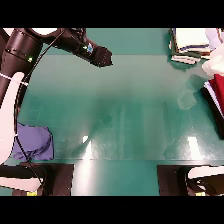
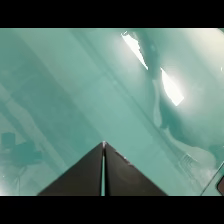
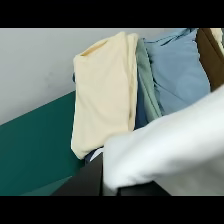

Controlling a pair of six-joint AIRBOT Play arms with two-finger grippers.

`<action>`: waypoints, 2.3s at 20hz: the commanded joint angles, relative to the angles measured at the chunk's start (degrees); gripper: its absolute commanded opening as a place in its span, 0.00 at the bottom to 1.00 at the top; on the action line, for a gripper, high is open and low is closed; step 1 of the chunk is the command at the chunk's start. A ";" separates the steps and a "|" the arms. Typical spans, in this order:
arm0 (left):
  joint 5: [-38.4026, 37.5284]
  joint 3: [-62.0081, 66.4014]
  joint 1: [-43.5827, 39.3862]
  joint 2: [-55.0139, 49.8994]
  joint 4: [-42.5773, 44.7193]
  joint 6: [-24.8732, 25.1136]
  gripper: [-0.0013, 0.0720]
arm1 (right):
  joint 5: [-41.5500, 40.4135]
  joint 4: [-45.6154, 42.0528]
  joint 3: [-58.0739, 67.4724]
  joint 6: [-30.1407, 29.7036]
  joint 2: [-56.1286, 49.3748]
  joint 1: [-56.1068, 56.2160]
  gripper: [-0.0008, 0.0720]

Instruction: Fold the shirts.

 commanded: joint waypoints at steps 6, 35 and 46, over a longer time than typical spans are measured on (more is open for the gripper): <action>-0.44 -0.02 -0.04 0.02 0.04 0.20 0.05 | 9.20 -8.76 -1.55 -2.12 6.12 -6.08 0.03; -1.29 -0.02 -0.04 0.04 0.20 2.10 0.05 | 28.68 -16.13 -27.12 16.20 22.47 -17.86 0.66; -1.31 -0.02 -0.04 0.04 0.20 2.10 0.05 | 28.22 -9.31 -27.12 12.26 22.45 15.43 0.02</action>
